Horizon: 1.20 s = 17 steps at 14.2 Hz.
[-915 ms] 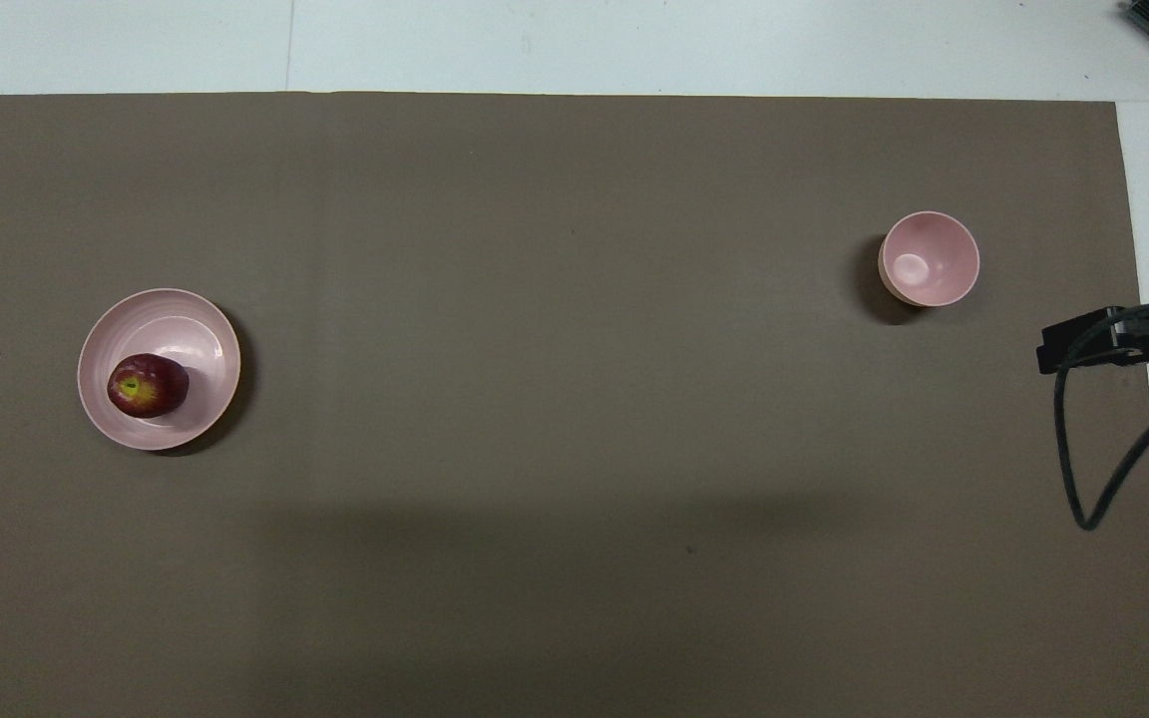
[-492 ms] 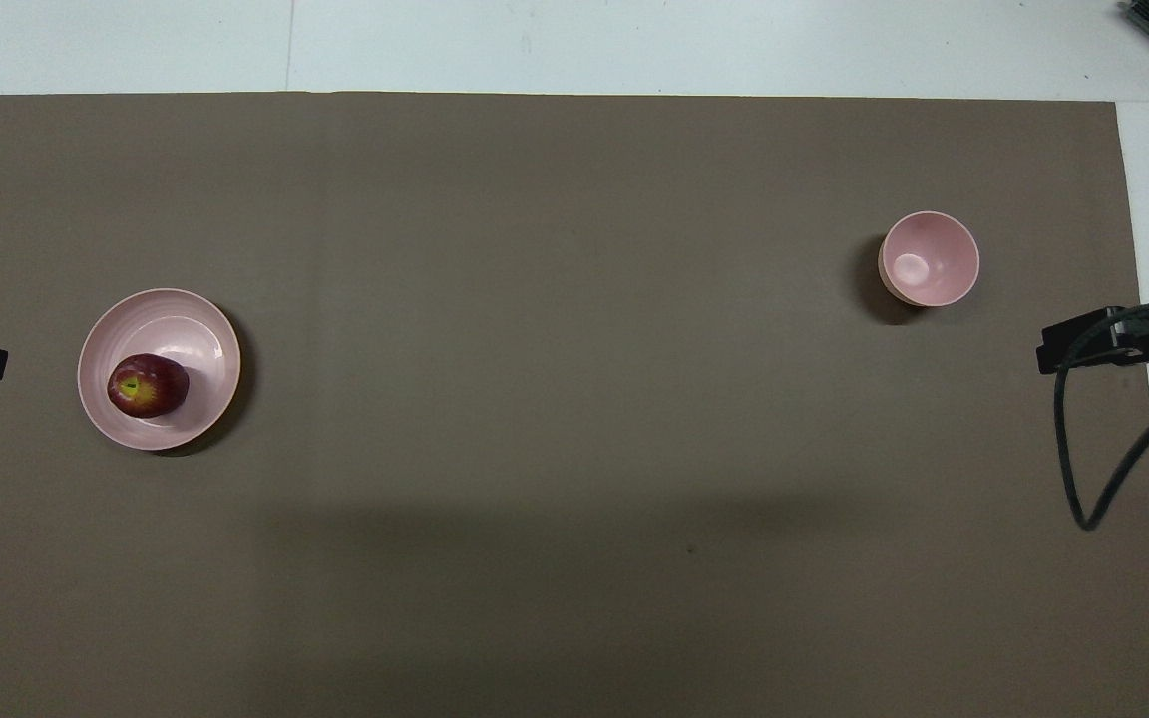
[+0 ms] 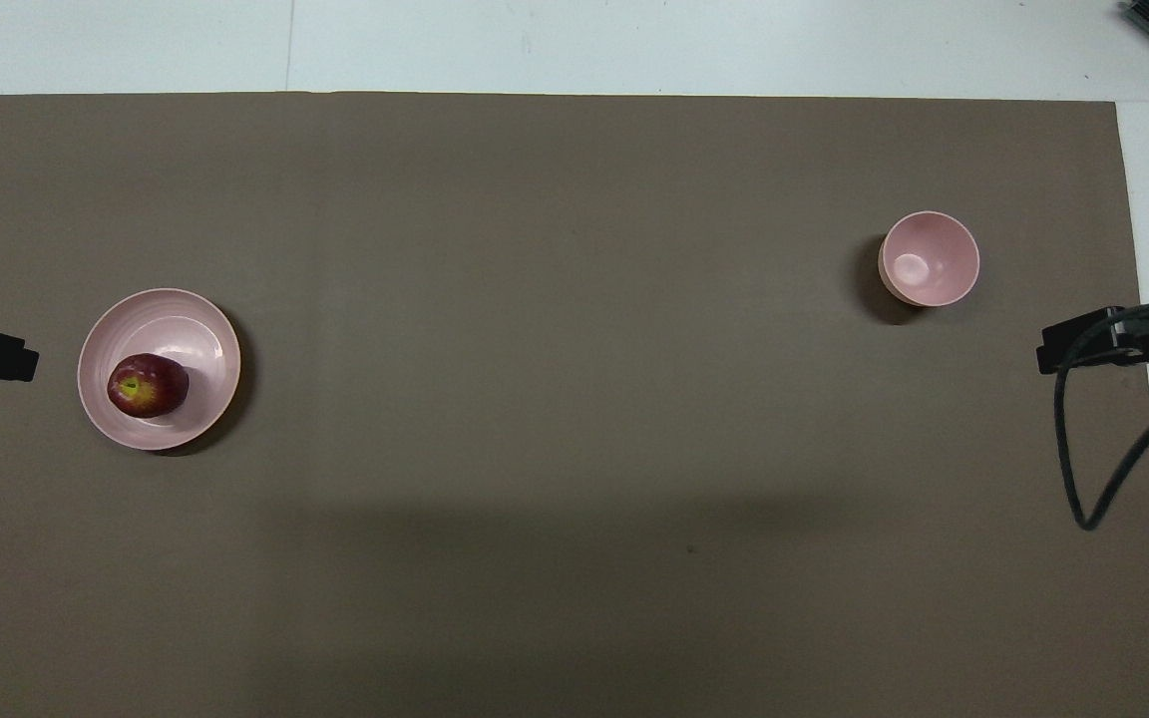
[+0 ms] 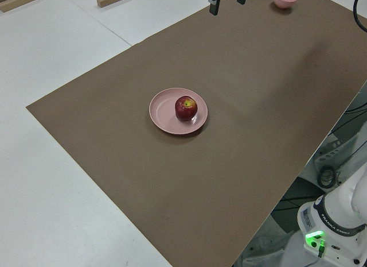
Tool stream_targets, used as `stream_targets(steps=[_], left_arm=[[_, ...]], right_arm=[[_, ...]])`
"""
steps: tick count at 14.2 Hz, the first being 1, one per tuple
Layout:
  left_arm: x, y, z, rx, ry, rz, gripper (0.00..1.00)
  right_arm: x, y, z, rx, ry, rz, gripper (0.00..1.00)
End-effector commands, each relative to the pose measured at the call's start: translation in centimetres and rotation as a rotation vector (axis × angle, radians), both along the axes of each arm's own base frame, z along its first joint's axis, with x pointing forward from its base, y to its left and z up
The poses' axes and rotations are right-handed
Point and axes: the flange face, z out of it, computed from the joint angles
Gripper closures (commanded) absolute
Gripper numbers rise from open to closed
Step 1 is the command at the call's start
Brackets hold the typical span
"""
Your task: Move apple from plate to bowl
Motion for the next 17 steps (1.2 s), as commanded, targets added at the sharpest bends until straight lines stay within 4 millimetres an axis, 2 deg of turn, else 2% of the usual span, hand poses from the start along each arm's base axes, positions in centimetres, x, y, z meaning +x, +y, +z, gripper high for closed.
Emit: stream_targets(steps=[1,4,7,9,11,15,17], left_arm=[[-0.6,0.4,-0.1,-0.009,-0.010,0.004,0.00],[-0.3,0.6,-0.2,-0.010,-0.038,0.001,0.00],[-0.7,1.3,-0.9,-0.015,-0.073,0.005,0.00],[-0.7,1.9,-2.6,-0.015,-0.050,0.018,0.00],[-0.6,2.3,-4.1,-0.014,-0.036,0.028,0.00],[0.3,2.4,-9.1,-0.014,-0.049,0.010,0.00],[0.5,3.0,-11.3,-0.013,-0.053,-0.011,0.00]], right_arm=[[-0.2,-0.1,0.1,0.011,0.001,-0.017,0.00],[-0.4,-0.4,0.0,0.035,0.024,-0.032,0.00],[-0.9,-0.6,-0.4,0.087,0.065,-0.126,0.00],[-1.0,-0.1,-0.5,0.120,0.083,-0.196,0.00],[-0.8,0.5,-1.8,0.158,0.123,-0.270,0.00],[0.9,1.9,-4.7,0.242,0.209,-0.413,0.00],[1.5,3.8,-5.7,0.312,0.270,-0.549,0.00]])
